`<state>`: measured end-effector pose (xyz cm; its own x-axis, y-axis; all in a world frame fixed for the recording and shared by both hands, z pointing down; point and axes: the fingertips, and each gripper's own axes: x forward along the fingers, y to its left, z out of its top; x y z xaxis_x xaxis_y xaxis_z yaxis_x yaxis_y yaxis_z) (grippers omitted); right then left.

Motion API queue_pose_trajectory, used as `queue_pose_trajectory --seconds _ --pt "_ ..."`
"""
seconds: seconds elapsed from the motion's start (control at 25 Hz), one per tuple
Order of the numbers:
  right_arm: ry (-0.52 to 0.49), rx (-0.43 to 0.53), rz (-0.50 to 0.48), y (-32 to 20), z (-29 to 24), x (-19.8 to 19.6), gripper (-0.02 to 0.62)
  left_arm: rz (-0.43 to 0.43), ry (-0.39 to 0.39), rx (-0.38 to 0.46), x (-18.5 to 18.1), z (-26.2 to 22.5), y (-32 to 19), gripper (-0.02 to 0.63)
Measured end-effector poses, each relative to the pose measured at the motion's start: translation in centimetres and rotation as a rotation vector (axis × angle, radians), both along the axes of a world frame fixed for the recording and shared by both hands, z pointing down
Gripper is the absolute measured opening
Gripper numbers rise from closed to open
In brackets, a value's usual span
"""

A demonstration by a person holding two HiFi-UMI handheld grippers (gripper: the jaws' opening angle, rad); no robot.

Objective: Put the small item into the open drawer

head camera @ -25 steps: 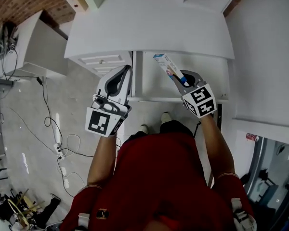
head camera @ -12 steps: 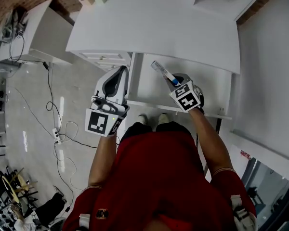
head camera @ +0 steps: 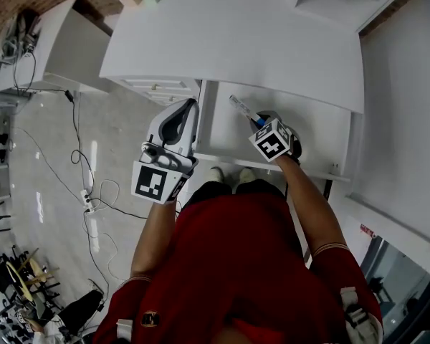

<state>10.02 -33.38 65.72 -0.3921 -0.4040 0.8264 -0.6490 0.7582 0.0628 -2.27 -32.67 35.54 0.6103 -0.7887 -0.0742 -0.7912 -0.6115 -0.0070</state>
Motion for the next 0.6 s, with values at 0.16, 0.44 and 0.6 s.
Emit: queue_pose_trajectory --seconds 0.16,0.44,0.6 --pt "0.021 -0.016 0.004 -0.2 1.3 -0.6 0.072 -0.003 -0.005 -0.009 -1.0 0.3 -0.1 -0.002" --pt "0.061 -0.025 0.015 0.0 2.8 -0.8 0.078 -0.006 -0.009 -0.017 -2.6 0.6 0.1 -0.002" --pt "0.067 -0.031 0.018 0.0 3.4 -0.7 0.086 -0.003 -0.008 -0.019 -2.8 0.7 0.2 -0.002"
